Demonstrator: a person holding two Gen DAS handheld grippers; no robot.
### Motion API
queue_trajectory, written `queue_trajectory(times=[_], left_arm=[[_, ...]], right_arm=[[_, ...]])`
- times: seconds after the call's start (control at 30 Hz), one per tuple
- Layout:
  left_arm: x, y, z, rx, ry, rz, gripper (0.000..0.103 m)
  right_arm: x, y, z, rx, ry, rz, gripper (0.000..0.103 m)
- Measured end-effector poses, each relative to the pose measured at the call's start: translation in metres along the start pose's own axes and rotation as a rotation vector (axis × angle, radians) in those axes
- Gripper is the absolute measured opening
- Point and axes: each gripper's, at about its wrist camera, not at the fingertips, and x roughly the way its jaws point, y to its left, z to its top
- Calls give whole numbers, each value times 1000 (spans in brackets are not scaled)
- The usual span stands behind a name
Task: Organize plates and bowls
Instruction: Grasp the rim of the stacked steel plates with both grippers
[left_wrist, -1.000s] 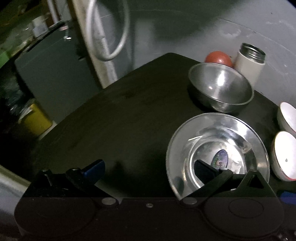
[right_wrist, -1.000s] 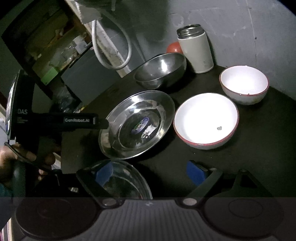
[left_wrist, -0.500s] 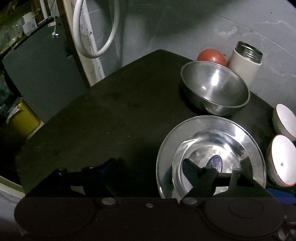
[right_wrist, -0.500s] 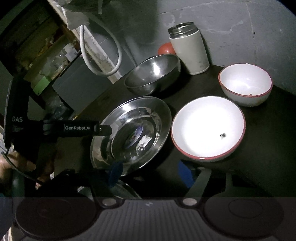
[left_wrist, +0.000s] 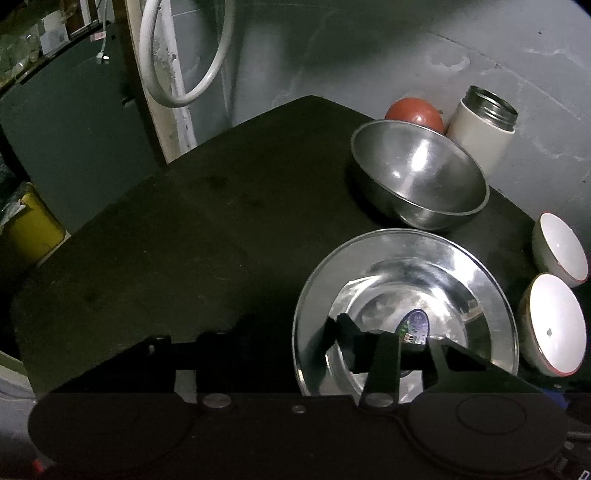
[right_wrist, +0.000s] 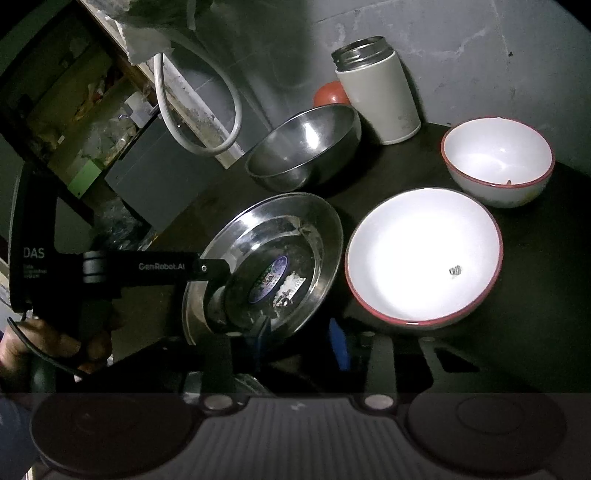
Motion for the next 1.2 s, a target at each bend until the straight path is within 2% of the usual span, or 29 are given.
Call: queue_trajectory(times=[0.2, 0.3, 0.8, 1.2], left_arm=[[-3, -2, -1, 3, -3, -24, 27], [-5, -4, -3, 14, -9, -15, 27], [-27, 5, -18, 23, -70, 10, 26], [-73, 10, -30, 1, -142, 41, 26]], right_arm=[[2, 3, 2, -14, 1, 2, 29], [4, 5, 3, -24, 1, 3, 25], [3, 15, 7, -97, -10, 22, 27], [-14, 31, 7, -162, -35, 51, 28]])
